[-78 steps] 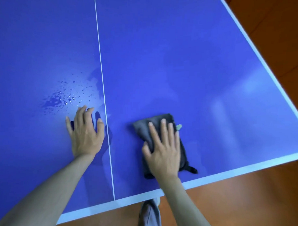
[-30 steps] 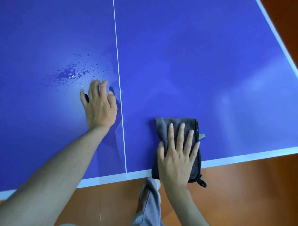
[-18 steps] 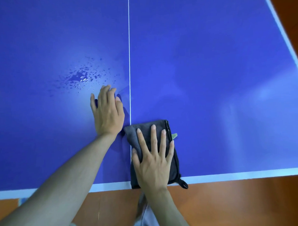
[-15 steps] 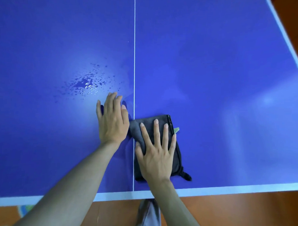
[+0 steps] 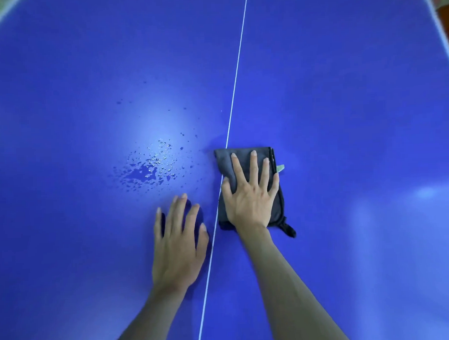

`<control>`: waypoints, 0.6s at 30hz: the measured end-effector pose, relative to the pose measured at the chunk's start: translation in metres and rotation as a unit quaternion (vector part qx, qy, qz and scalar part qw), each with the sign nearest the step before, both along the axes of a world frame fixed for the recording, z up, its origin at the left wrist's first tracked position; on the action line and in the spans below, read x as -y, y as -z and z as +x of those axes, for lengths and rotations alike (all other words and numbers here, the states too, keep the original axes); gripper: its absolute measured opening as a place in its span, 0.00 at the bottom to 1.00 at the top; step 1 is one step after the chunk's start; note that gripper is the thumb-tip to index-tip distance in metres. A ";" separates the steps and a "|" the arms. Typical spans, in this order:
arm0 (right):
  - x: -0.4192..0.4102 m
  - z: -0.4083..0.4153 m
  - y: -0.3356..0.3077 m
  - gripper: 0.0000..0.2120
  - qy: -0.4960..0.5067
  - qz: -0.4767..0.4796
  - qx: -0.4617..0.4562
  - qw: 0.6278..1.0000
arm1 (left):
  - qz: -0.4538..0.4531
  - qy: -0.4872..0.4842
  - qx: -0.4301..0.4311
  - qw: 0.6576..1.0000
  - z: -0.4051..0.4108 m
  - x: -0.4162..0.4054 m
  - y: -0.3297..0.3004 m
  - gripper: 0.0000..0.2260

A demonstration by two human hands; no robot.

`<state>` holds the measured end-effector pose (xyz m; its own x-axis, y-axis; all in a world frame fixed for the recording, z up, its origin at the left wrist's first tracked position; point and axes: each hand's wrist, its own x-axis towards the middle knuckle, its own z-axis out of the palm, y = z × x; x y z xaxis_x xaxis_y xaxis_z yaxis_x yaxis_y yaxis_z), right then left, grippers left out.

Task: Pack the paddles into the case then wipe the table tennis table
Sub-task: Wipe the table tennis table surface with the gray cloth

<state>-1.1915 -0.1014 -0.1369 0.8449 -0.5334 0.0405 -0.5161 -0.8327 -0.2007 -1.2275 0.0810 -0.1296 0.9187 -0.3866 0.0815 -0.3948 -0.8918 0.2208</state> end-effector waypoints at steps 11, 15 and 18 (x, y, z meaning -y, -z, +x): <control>0.072 0.127 -0.003 0.30 -0.037 -0.006 -0.017 0.999 | -0.015 -0.001 0.015 1.000 0.001 0.000 0.001 0.25; 0.091 0.164 -0.005 0.31 -0.037 -0.003 -0.031 0.999 | -0.014 0.007 0.035 0.999 0.001 -0.001 0.006 0.24; 0.101 0.188 -0.003 0.31 -0.039 -0.002 -0.036 0.999 | -0.009 0.005 0.053 0.999 0.000 -0.001 0.010 0.23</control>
